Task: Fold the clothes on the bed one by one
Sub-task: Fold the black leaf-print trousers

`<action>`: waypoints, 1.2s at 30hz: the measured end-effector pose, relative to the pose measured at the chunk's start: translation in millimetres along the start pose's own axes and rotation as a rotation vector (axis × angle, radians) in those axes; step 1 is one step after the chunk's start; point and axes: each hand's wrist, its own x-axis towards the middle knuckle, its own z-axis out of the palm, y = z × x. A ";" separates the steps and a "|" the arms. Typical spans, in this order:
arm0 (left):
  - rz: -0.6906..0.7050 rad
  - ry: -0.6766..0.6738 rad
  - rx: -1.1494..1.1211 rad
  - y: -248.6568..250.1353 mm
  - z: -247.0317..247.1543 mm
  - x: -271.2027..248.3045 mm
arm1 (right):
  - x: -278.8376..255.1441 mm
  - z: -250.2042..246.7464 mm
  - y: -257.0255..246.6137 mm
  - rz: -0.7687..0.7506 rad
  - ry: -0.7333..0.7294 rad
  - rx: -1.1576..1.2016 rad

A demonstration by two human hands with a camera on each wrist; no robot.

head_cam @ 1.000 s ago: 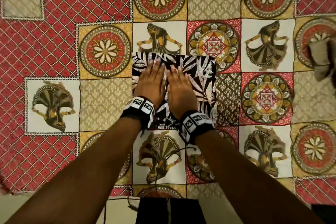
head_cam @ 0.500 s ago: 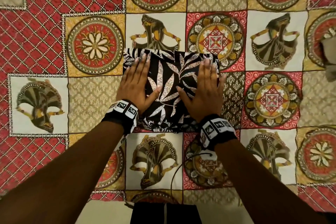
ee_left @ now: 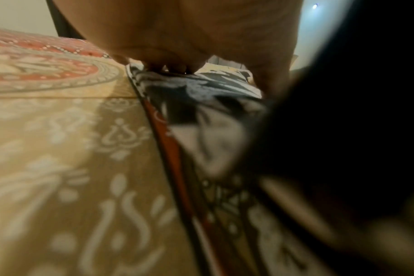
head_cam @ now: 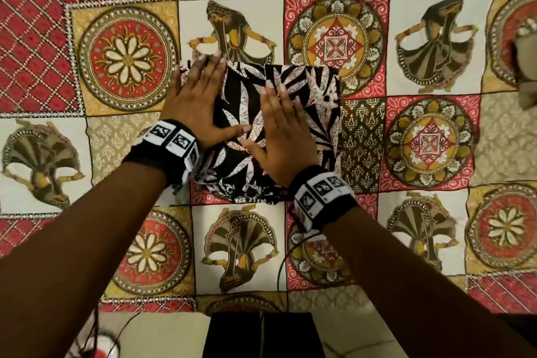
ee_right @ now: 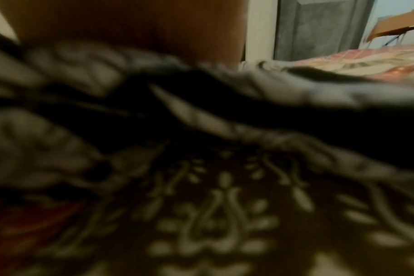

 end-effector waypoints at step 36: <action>-0.054 -0.356 -0.258 42.8 -63.6 77.8 | -75.6 -8.3 -95.3 1.458 0.045 1.916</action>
